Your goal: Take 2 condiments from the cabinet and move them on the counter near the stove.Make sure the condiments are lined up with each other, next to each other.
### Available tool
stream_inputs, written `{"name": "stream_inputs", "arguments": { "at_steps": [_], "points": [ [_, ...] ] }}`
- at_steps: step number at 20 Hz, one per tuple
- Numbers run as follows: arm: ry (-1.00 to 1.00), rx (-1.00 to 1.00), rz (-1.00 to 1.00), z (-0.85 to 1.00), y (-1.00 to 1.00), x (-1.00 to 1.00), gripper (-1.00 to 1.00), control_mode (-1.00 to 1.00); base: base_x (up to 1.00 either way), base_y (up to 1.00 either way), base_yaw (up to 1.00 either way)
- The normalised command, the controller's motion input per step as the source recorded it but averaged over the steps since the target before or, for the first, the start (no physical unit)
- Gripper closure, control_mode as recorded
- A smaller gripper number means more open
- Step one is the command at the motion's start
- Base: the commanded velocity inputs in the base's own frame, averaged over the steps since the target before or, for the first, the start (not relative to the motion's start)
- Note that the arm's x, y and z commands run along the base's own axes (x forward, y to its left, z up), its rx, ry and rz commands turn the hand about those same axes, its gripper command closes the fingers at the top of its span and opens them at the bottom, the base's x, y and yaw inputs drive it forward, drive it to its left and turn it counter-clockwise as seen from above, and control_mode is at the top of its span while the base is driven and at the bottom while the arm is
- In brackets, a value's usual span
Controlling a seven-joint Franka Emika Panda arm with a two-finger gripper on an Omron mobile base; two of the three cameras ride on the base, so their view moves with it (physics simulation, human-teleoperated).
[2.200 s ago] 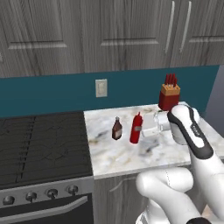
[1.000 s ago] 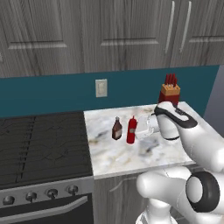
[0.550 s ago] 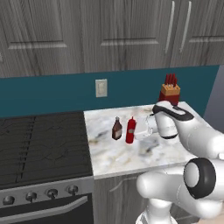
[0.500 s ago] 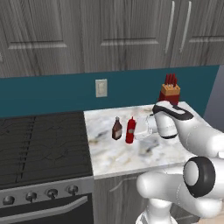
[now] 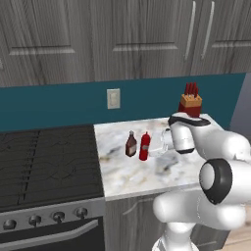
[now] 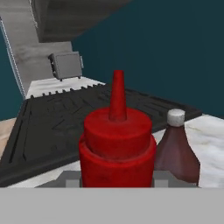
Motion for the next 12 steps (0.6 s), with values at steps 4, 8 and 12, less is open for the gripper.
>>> {"name": "stream_inputs", "arguments": {
  "at_steps": [4,8,12],
  "points": [
    [-0.02,0.00,0.00,-0.11,0.00,0.06,1.00,-1.00,0.00,0.00,0.00],
    [-0.01,0.00,0.00,-0.02,0.00,0.14,1.00,-1.00,0.00,0.00,0.00],
    [0.00,0.00,0.00,0.00,0.00,0.19,1.00,-1.00,0.00,0.00,0.00]
  ]
}}
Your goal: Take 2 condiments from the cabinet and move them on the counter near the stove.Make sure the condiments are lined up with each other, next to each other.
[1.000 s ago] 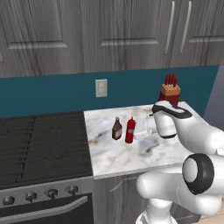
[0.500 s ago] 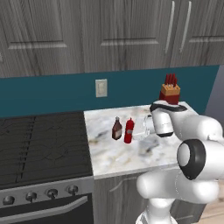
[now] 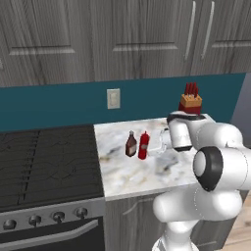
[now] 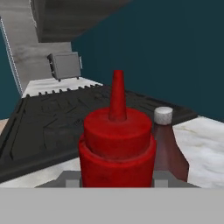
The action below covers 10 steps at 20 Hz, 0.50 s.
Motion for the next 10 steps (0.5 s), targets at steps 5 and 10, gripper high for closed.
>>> {"name": "stream_inputs", "arguments": {
  "at_steps": [5,10],
  "points": [
    [0.00,0.00,0.00,-0.04,0.00,0.10,1.00,-1.00,0.00,0.00,0.00],
    [-0.02,0.00,0.00,-0.04,0.00,0.00,1.00,-1.00,0.00,0.00,0.00]
  ]
}}
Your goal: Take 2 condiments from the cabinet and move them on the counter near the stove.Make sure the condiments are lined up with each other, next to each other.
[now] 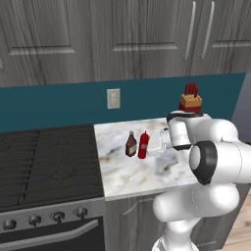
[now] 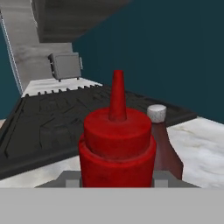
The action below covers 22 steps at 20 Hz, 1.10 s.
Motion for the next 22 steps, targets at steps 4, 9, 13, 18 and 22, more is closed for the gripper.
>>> {"name": "stream_inputs", "arguments": {
  "at_steps": [4,9,13,18,22],
  "points": [
    [-0.01,0.00,0.00,-0.05,0.00,0.00,1.00,-1.00,0.00,0.00,0.00],
    [-0.01,0.00,0.00,-0.01,0.00,0.00,1.00,-1.00,0.00,0.00,0.00],
    [0.00,0.00,0.00,0.00,0.01,0.03,1.00,-1.00,0.00,0.00,0.00],
    [0.00,0.00,0.00,0.00,0.03,0.00,1.00,-1.00,0.00,0.00,0.00],
    [0.00,0.00,0.00,-0.05,0.08,0.04,1.00,-1.00,0.00,0.00,0.00]
  ]
}}
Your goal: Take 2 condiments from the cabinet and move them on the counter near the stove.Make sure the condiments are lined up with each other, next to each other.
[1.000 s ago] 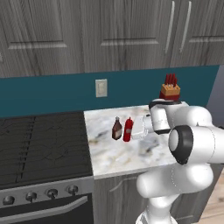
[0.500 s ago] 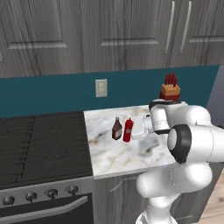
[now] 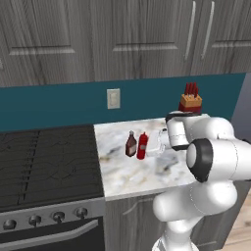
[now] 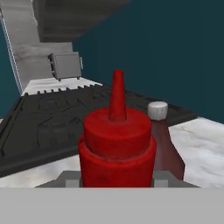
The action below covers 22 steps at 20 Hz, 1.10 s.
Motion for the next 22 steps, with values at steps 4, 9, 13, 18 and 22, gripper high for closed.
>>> {"name": "stream_inputs", "arguments": {
  "at_steps": [4,9,13,18,22],
  "points": [
    [0.00,0.00,0.00,-0.05,0.10,0.09,1.00,-1.00,0.00,0.00,0.00],
    [0.00,0.00,0.00,-0.08,0.07,0.15,1.00,-1.00,0.00,0.00,0.00],
    [0.00,0.00,0.00,-0.18,0.00,0.16,1.00,-1.00,0.00,0.00,0.00],
    [0.00,0.00,0.00,-0.26,0.00,0.13,1.00,-1.00,0.00,0.00,0.00],
    [0.00,0.00,0.00,-0.16,0.00,0.26,1.00,-1.00,0.00,0.00,0.00]
  ]
}}
